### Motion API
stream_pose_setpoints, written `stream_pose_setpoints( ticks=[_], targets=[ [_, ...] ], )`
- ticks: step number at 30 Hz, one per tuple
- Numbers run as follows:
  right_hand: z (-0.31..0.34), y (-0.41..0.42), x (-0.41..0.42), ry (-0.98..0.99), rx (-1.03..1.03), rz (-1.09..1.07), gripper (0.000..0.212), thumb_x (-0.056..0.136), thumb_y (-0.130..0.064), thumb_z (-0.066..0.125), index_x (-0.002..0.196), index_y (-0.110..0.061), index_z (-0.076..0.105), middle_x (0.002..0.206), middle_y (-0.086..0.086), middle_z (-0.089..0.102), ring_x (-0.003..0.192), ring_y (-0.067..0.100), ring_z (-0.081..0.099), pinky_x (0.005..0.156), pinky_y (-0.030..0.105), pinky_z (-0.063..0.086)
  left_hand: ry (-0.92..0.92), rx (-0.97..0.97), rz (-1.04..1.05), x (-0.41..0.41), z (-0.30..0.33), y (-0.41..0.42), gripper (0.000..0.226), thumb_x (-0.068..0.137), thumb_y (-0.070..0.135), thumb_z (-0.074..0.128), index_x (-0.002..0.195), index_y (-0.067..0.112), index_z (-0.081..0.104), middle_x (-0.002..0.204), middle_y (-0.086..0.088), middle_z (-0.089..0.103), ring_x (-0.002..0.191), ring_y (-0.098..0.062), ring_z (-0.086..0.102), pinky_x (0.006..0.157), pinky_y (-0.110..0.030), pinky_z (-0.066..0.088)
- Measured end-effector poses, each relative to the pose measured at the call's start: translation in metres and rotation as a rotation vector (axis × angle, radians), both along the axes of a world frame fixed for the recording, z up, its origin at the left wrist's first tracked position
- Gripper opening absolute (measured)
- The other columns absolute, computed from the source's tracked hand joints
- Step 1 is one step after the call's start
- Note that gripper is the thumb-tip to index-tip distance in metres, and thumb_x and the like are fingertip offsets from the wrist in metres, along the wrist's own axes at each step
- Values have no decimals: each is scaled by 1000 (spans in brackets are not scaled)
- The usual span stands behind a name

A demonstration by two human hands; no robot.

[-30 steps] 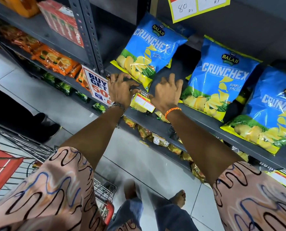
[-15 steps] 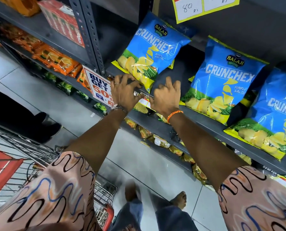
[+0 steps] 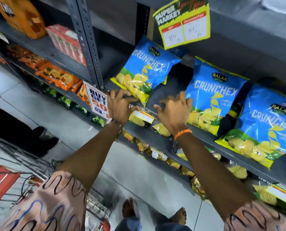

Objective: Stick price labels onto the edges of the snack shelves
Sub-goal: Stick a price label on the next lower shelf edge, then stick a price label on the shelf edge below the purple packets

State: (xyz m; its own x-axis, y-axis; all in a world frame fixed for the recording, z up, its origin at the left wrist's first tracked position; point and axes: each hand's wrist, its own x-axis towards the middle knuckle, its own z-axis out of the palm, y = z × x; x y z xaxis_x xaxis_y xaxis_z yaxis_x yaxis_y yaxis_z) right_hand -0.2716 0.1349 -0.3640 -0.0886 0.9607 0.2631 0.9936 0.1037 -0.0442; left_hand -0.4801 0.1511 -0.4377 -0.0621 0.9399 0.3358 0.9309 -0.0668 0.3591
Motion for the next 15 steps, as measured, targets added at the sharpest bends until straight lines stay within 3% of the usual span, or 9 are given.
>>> stream_pose_setpoints(
  ticks=[5, 8, 10, 12, 15],
  targets=[
    [27, -77, 7, 285, 228, -91, 30, 87, -60, 65, 82, -32, 78, 91, -16, 72, 99, 24, 50, 81, 40, 29, -177, 290, 11, -7, -6, -63, 17, 81, 47, 81, 83, 30, 81, 93, 5, 68, 92, -28, 57, 82, -35, 42],
    [78, -79, 7, 440, 513, -61, 29, 88, -56, 70, 74, -31, 75, 87, -17, 70, 91, 20, 50, 79, 35, 22, -363, 411, 120, 0, 33, -54, 19, 84, 48, 78, 83, 29, 81, 86, 7, 70, 85, -23, 62, 86, -21, 36],
    [122, -65, 4, 486, 681, -33, 28, 88, -52, 73, 72, -29, 74, 85, -16, 70, 88, 21, 51, 81, 36, 23, -585, 404, 164, 10, 79, -31, 20, 87, 49, 74, 89, 30, 81, 87, 9, 72, 86, -17, 65, 92, -20, 38],
    [169, -48, 4, 526, 794, -10, 28, 87, -51, 75, 70, -29, 73, 85, -14, 69, 89, 24, 52, 81, 39, 25, -920, 372, 100, 22, 127, -8, 16, 86, 46, 72, 92, 33, 79, 90, 11, 75, 87, -10, 69, 92, -28, 50],
    [230, -25, 9, 543, 760, 2, 33, 81, -67, 72, 80, -35, 73, 101, -14, 65, 104, 26, 50, 85, 43, 29, -1275, 254, -47, 41, 186, 18, 24, 72, 51, 75, 89, 35, 79, 94, 10, 78, 89, -3, 68, 86, -27, 54]
  ],
)
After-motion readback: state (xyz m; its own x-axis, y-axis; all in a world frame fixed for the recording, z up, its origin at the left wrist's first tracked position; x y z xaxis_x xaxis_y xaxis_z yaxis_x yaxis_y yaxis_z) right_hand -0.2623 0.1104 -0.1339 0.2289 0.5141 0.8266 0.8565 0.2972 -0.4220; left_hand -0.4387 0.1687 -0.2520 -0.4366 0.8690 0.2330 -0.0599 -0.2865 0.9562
